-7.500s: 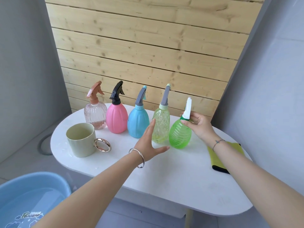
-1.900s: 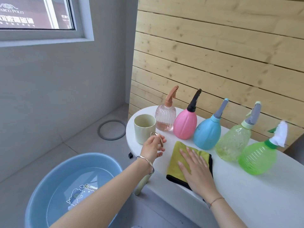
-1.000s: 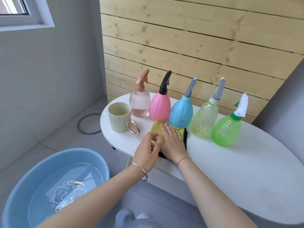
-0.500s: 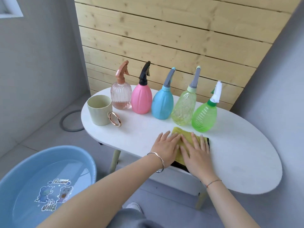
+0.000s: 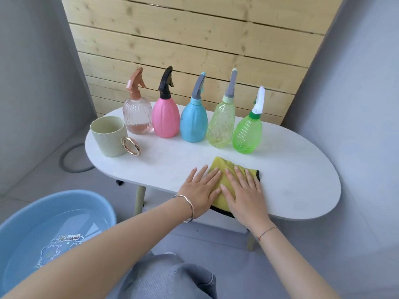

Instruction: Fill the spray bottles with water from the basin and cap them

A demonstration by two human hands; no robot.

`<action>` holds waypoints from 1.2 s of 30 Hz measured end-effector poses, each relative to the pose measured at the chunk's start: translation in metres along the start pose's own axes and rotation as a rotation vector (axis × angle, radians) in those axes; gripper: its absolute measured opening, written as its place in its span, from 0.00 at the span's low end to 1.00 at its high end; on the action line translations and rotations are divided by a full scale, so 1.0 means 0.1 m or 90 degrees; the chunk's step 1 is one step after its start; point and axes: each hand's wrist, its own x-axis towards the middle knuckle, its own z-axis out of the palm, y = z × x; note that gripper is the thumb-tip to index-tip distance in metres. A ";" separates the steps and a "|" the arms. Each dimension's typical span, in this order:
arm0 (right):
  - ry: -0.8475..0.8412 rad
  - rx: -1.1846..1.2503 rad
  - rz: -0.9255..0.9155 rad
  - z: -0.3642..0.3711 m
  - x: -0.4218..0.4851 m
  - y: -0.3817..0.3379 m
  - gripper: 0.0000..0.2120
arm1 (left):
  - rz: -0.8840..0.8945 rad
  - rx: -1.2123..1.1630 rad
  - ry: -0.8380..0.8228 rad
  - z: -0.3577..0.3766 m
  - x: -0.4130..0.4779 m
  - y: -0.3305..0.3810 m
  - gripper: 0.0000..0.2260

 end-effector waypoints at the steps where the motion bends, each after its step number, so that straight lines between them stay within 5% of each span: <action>1: -0.003 -0.005 0.018 -0.03 -0.03 0.07 0.41 | 0.006 -0.004 -0.003 0.01 0.03 0.06 0.24; 8: -0.040 0.012 0.167 -0.25 -0.19 1.00 0.26 | 0.086 0.007 -0.048 0.09 0.56 0.88 0.26; 17: -0.049 0.047 0.193 -0.39 0.13 2.03 0.25 | 0.078 0.056 -0.093 0.10 1.41 1.63 0.27; 31: -0.084 0.005 0.104 -0.42 0.93 2.36 0.24 | -0.036 0.032 -0.095 0.02 2.03 1.58 0.27; 36: -0.113 -0.077 0.176 -0.55 0.87 2.16 0.24 | 0.040 0.033 -0.034 -0.19 1.80 1.44 0.28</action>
